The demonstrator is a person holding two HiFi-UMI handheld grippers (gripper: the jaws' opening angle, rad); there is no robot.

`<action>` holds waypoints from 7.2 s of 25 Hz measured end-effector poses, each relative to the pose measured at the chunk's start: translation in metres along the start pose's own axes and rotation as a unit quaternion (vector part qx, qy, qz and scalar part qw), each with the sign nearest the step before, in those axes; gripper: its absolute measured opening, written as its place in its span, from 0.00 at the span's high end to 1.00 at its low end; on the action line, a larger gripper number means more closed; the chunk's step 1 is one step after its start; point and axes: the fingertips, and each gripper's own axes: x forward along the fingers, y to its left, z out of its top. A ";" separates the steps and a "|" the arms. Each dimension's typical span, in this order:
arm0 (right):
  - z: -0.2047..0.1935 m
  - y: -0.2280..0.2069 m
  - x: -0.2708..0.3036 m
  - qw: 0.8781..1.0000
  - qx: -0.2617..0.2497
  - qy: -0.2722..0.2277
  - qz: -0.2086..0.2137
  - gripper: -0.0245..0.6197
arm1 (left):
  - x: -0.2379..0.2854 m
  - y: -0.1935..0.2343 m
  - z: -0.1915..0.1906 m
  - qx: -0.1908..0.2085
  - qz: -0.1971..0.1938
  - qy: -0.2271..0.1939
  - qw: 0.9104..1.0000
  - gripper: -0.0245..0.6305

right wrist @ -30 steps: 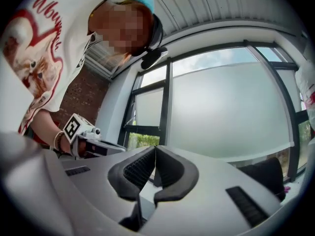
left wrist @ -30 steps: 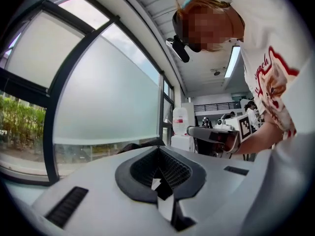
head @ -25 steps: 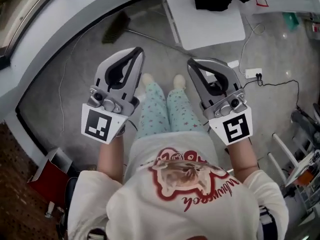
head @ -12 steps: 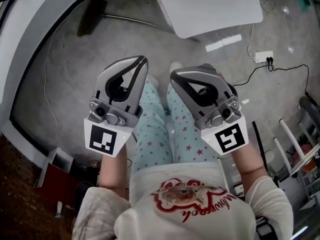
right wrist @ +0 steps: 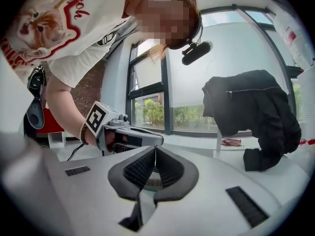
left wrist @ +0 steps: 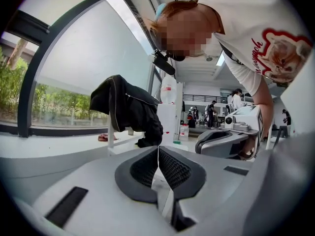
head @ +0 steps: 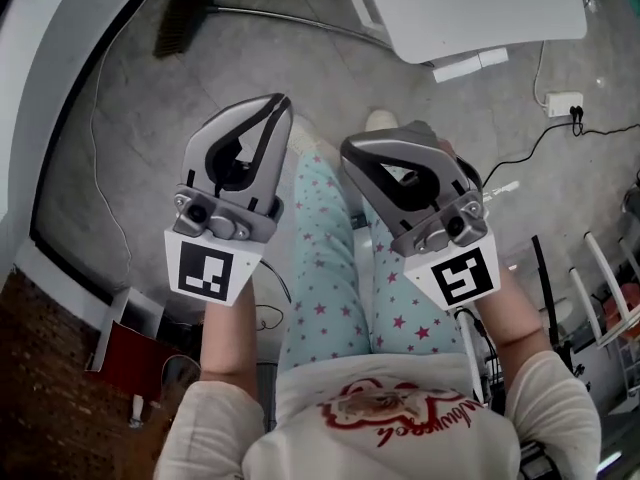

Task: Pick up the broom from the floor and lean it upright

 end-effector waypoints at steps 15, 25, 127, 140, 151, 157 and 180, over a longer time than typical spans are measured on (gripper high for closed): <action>0.113 -0.037 0.101 0.983 -0.045 -0.016 -0.179 0.92 | -0.003 0.100 0.130 0.033 -0.132 -0.041 0.990 0.93; 0.087 -0.041 0.198 0.941 -0.025 0.009 -0.338 0.92 | -0.012 0.170 0.125 0.052 -0.270 -0.005 0.961 0.93; 0.060 -0.054 0.038 0.776 0.200 0.058 -0.596 0.82 | 0.000 0.042 0.154 0.055 -0.335 0.090 0.936 0.93; 0.149 -0.039 0.151 0.960 0.069 0.039 -0.267 0.82 | -0.079 0.131 0.193 -0.005 0.015 0.012 1.000 0.93; 0.140 0.039 0.282 0.998 0.008 0.061 -0.032 0.82 | -0.224 0.206 0.159 -0.057 0.216 -0.002 0.975 0.93; 0.125 0.090 0.360 0.993 -0.007 0.102 0.059 0.82 | -0.289 0.249 0.142 -0.077 0.246 -0.006 0.966 0.93; 0.006 0.096 0.588 0.926 -0.019 0.261 0.271 0.82 | -0.314 0.439 0.134 -0.113 0.325 -0.006 0.939 0.93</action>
